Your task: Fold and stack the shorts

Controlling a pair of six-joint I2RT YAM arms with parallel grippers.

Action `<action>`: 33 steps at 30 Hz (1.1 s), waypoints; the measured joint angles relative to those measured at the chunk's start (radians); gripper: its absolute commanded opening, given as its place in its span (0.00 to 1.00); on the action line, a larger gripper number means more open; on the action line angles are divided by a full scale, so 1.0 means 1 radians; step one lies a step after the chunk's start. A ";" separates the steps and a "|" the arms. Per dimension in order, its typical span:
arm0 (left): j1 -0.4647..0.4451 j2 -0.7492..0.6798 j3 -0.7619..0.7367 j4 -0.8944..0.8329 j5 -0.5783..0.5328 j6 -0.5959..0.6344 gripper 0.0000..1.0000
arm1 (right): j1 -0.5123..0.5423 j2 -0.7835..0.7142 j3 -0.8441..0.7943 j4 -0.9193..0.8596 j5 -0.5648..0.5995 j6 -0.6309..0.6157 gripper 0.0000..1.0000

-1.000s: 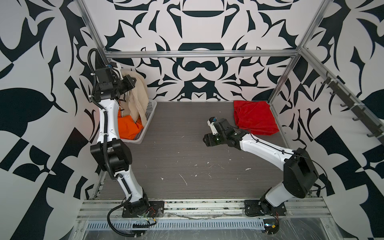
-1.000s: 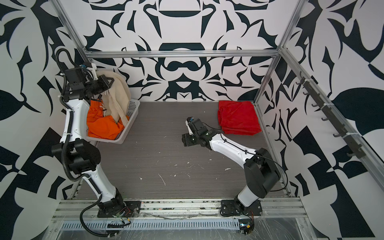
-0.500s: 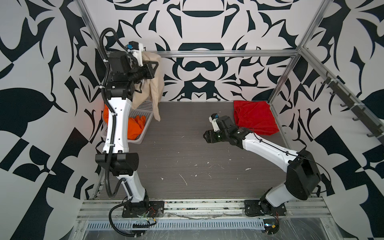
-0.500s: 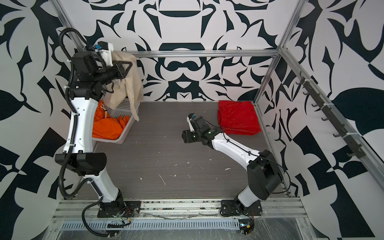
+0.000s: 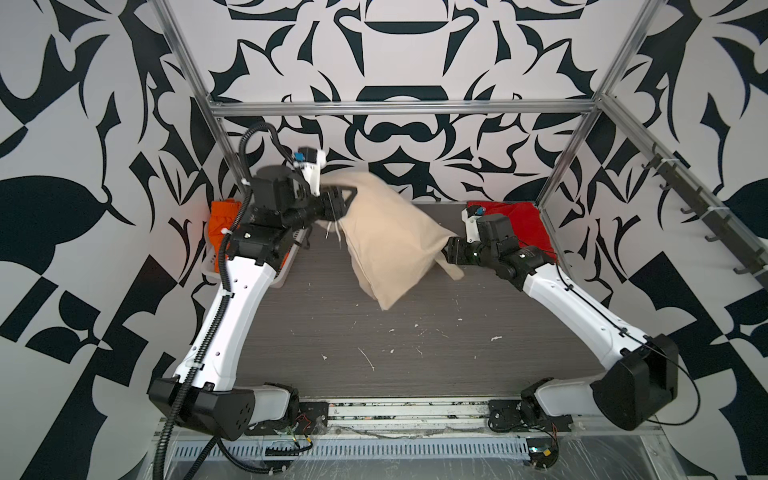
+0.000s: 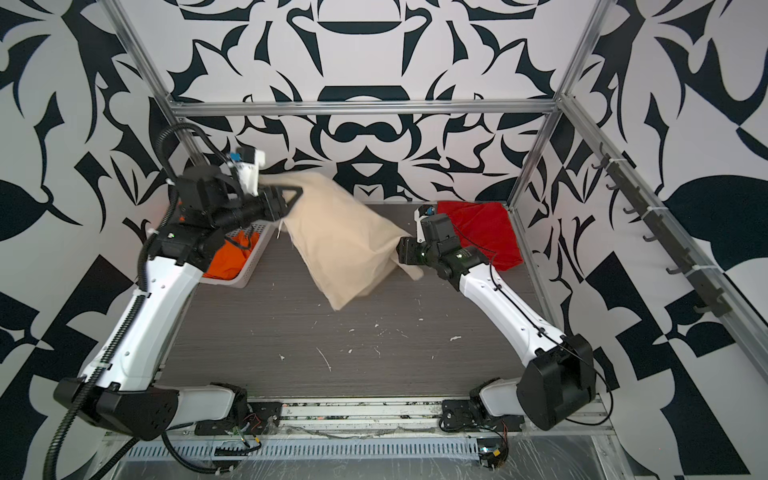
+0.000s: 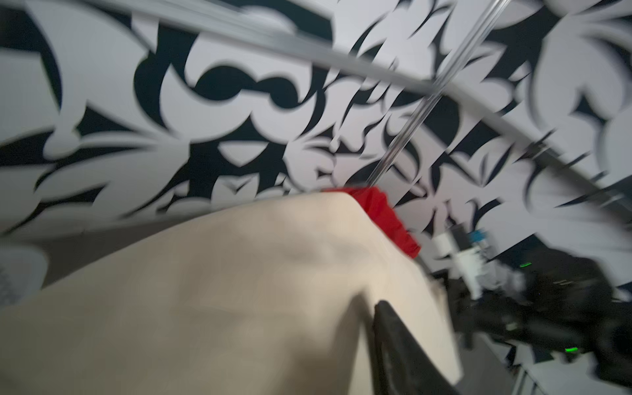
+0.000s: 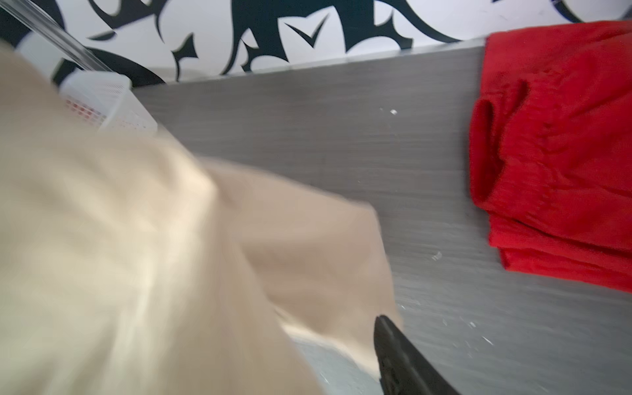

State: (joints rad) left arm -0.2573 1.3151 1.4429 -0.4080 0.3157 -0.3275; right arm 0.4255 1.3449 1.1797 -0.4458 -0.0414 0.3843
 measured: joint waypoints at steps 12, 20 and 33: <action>0.036 -0.067 -0.485 -0.098 -0.358 -0.193 0.84 | 0.274 -0.058 -0.051 -0.243 0.150 -0.089 0.72; 0.107 -0.215 -0.682 -0.027 -0.276 -0.326 0.83 | 0.563 0.205 0.072 -0.240 0.143 -0.103 0.77; 0.134 -0.127 -0.755 0.372 -0.159 -0.520 0.84 | 0.539 0.329 0.095 -0.089 0.099 -0.074 0.77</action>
State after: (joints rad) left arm -0.1238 1.1881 0.6884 -0.0360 0.1570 -0.8474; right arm 0.9649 1.6741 1.2751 -0.5346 0.0578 0.3103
